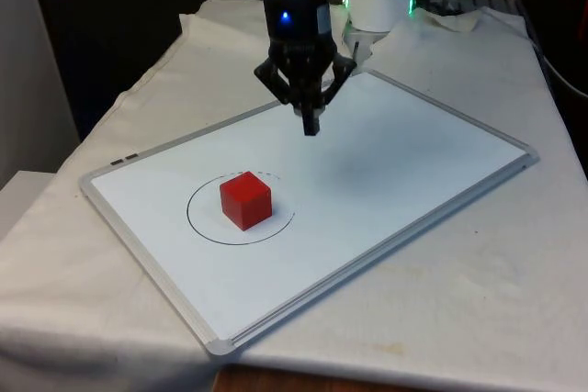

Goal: Push the cube into the marked area.

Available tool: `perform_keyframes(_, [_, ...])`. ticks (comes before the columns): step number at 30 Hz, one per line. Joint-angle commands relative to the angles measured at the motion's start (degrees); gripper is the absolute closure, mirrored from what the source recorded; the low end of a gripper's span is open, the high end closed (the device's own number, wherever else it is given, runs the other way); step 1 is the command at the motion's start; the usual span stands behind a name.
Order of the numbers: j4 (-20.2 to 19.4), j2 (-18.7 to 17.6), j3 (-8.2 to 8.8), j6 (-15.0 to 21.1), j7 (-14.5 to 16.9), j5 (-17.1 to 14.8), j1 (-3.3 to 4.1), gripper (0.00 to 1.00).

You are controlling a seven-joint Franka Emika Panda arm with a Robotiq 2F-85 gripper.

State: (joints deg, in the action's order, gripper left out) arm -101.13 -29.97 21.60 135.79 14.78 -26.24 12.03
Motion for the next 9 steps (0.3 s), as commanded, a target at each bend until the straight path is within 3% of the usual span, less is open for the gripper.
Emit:
perform_keyframes(1, [-0.74, 0.92, 0.29, -0.11, 0.11, 0.69, 0.34, 1.00])
perform_keyframes(5, [-2.35, 3.50, 0.23, -0.11, 0.97, 2.06, 0.34, 1.00])
perform_keyframes(6, [-1.78, 2.64, 0.00, 0.00, 0.86, 1.49, 0.06, 1.00])
perform_keyframes(9, [-3.15, 4.98, 0.23, -0.29, 1.66, 2.64, 0.34, 1.00])
